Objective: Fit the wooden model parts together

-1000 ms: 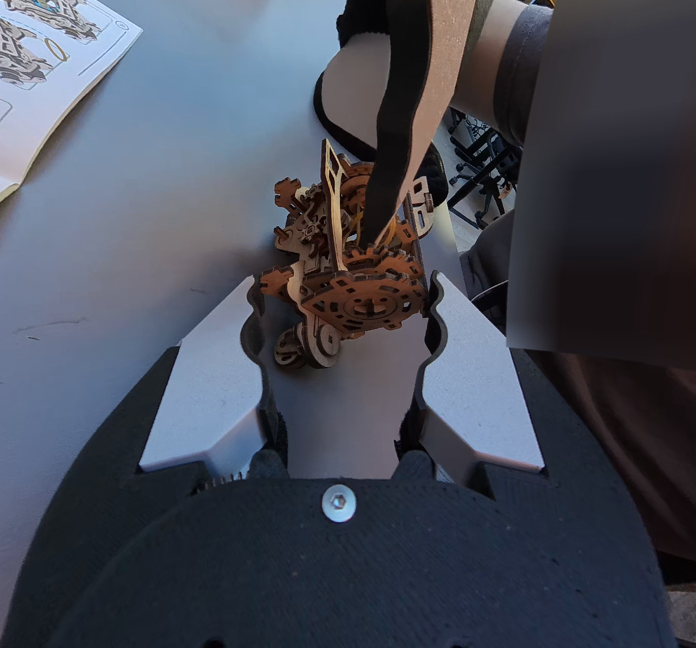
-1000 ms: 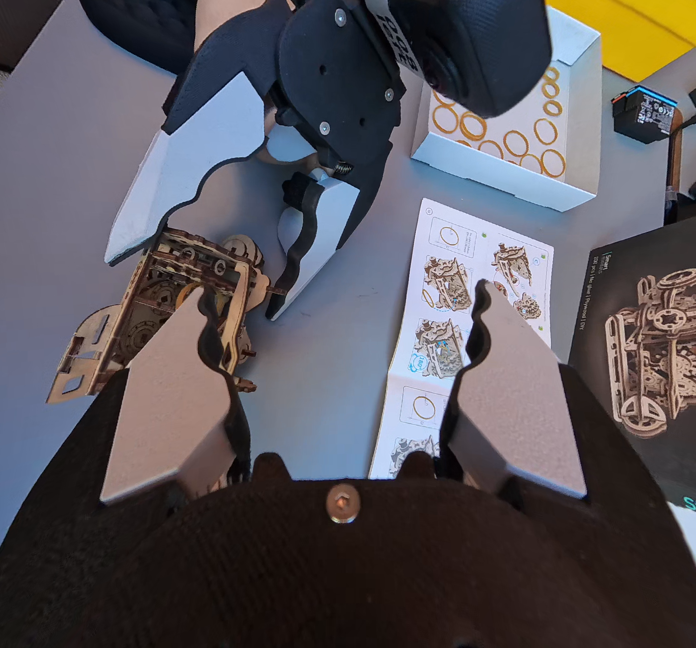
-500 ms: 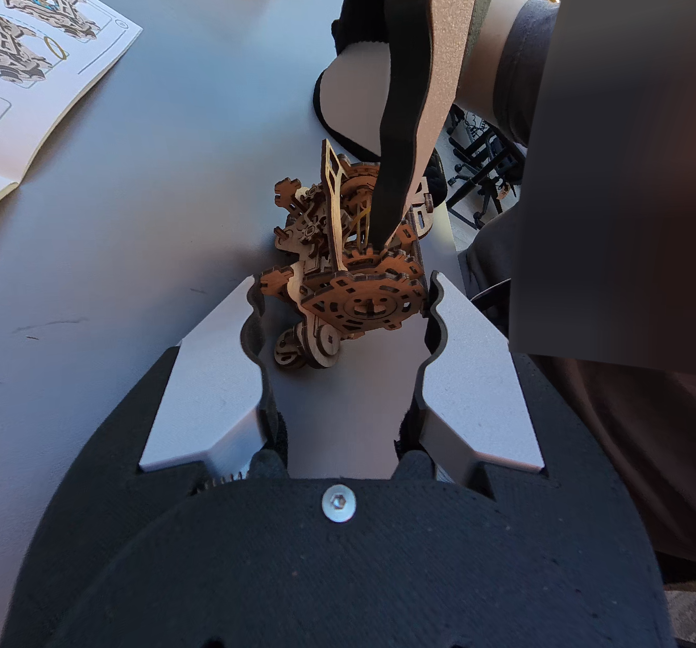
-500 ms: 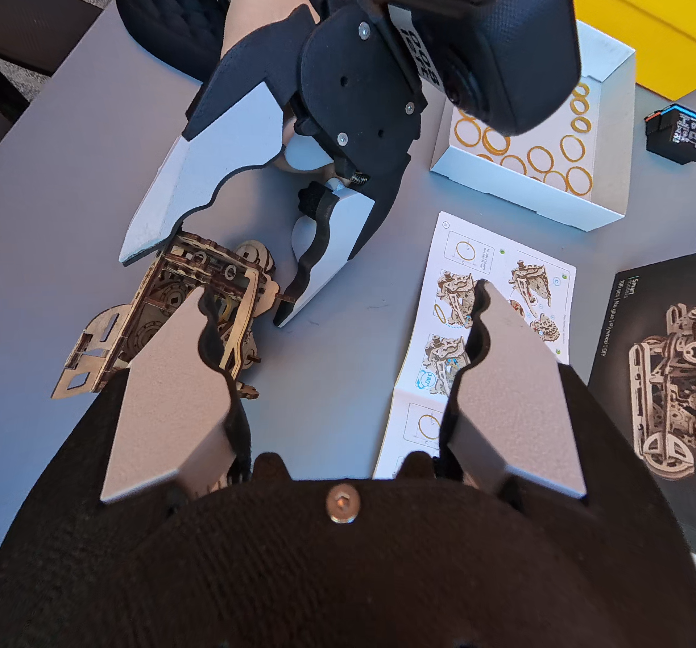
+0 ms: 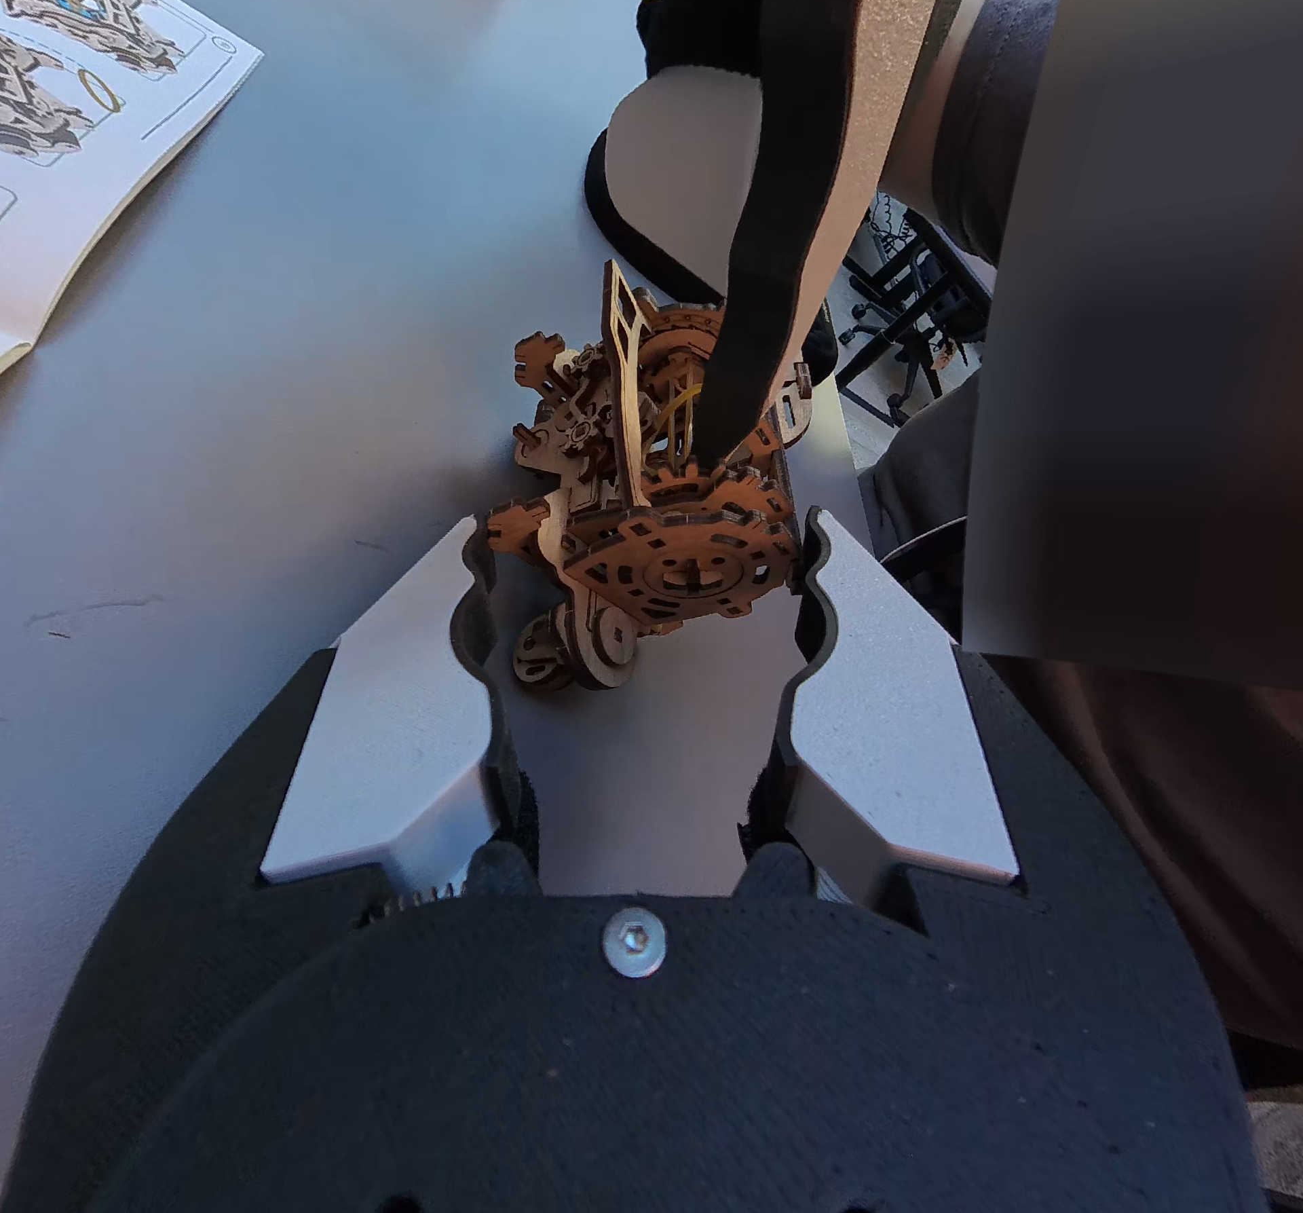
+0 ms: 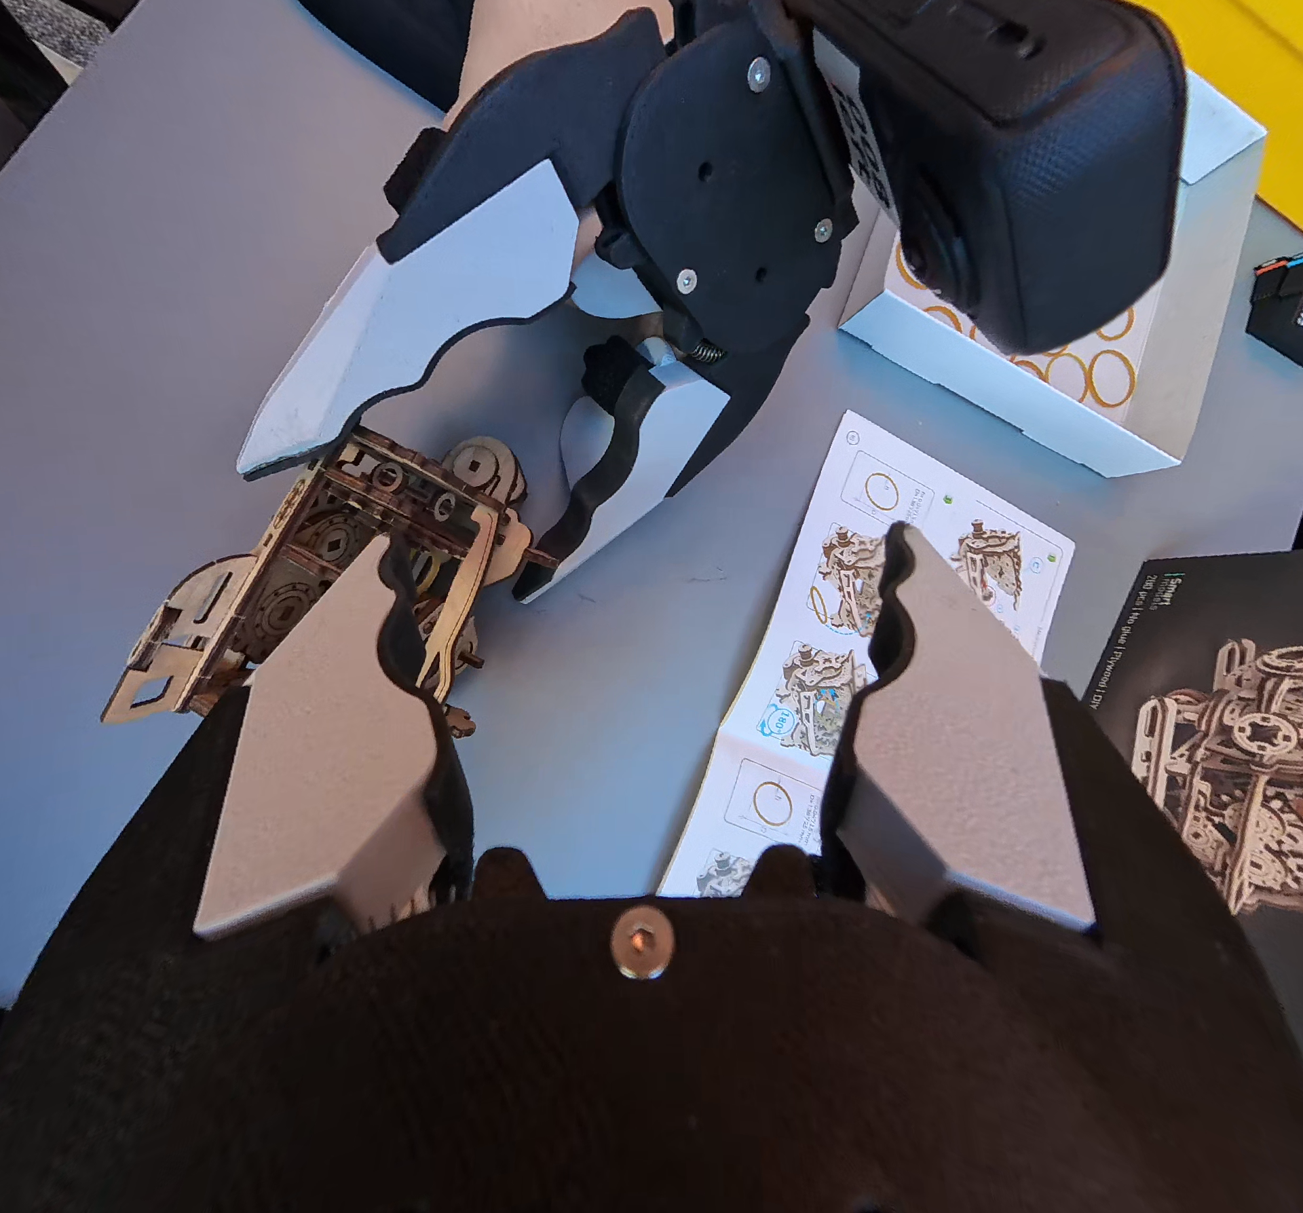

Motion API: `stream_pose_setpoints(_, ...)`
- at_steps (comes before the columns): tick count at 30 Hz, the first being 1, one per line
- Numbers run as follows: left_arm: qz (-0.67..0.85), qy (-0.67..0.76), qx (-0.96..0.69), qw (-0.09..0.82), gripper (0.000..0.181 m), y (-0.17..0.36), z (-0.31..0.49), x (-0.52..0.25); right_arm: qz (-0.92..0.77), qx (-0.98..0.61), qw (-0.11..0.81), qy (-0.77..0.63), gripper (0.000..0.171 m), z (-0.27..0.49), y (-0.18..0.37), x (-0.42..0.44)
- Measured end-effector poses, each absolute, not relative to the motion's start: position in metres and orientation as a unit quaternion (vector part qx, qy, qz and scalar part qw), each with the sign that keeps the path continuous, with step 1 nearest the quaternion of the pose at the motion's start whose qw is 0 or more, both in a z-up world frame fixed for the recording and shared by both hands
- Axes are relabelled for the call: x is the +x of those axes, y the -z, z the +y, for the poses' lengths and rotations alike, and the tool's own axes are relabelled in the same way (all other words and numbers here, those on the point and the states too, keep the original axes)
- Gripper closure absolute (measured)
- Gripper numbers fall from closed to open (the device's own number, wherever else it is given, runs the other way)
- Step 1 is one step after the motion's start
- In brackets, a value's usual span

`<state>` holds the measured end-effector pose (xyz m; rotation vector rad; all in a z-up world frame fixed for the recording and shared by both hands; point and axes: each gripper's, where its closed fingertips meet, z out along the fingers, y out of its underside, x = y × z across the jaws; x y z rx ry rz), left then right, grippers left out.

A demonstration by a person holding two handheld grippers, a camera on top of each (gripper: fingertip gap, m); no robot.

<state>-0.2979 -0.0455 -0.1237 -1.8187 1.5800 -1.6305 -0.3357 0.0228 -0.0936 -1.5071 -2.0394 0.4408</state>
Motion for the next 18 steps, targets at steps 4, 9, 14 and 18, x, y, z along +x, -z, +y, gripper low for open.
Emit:
stream_pose_setpoints(4,0.542,0.556,-0.620,0.116,0.095,0.124,-0.046,-0.298,-0.766,-0.556,0.275,-0.171,0.042,0.021,0.094,-0.337)
stream_pose_setpoints(9,0.539,0.558,-0.620,0.114,0.095,0.124,-0.046,-0.298,-0.761,-0.558,0.273,-0.189,0.041,0.023,0.094,-0.335)
stream_pose_setpoints(14,0.538,0.559,-0.620,0.115,0.095,0.123,-0.046,-0.298,-0.761,-0.564,0.261,-0.185,0.040,0.026,0.103,-0.328)
stream_pose_setpoints(18,0.538,0.560,-0.620,0.115,0.095,0.123,-0.046,-0.298,-0.757,-0.566,0.264,-0.191,0.041,0.026,0.102,-0.326)
